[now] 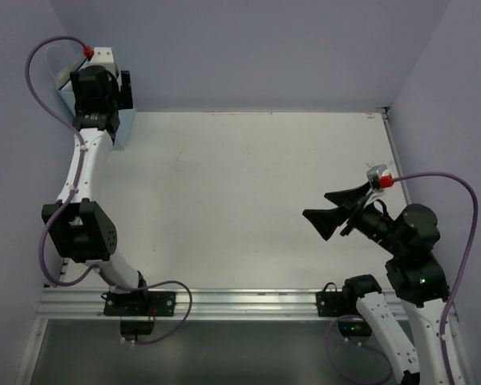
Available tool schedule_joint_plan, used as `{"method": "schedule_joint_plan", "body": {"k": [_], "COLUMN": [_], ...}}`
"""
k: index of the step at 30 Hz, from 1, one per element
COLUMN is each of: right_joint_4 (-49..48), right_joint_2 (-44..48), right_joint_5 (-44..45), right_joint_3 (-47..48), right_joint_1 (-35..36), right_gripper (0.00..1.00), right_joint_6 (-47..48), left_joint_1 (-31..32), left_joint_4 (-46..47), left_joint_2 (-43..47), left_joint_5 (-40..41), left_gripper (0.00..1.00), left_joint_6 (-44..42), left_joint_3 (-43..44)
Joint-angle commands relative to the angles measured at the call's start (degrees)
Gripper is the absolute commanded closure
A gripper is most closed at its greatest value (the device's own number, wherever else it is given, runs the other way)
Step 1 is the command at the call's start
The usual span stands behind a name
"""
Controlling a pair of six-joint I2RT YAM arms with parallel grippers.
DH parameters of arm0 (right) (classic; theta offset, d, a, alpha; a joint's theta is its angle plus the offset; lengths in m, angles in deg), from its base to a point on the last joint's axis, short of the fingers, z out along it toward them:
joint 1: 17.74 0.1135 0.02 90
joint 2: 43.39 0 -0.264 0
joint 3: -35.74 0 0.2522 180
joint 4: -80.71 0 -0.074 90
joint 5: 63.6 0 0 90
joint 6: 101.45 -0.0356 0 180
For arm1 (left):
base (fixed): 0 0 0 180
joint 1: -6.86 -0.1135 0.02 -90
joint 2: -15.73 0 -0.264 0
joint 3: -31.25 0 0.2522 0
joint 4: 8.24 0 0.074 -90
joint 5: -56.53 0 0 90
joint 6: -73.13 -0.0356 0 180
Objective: Take the snacks out of the paper bag
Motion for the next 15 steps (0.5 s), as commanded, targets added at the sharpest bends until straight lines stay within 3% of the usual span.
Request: {"method": "schedule_joint_plan", "body": {"k": [1, 9, 15], "right_joint_4": [-1.8, -1.0, -0.7], "right_joint_2": [-3.0, -9.6, -9.7], "right_joint_5": [-5.7, -7.7, -6.5], "right_joint_3": [-0.9, -3.3, -4.4], "right_joint_1": [0.5, 0.5, 0.5], "right_gripper": [0.01, 0.01, 0.01], "right_joint_6": [-1.3, -3.5, -3.5], "left_joint_1": [-3.3, -5.4, -5.9], "left_joint_4": [9.2, 11.6, 12.3], "left_joint_2": [-3.1, -13.2, -20.0], "left_joint_5": [-4.3, -17.0, -19.0], "left_gripper": [0.02, 0.10, 0.24], "left_joint_6": [-6.4, -8.0, -8.5], "left_joint_3": [5.3, 14.1, 20.3]}}
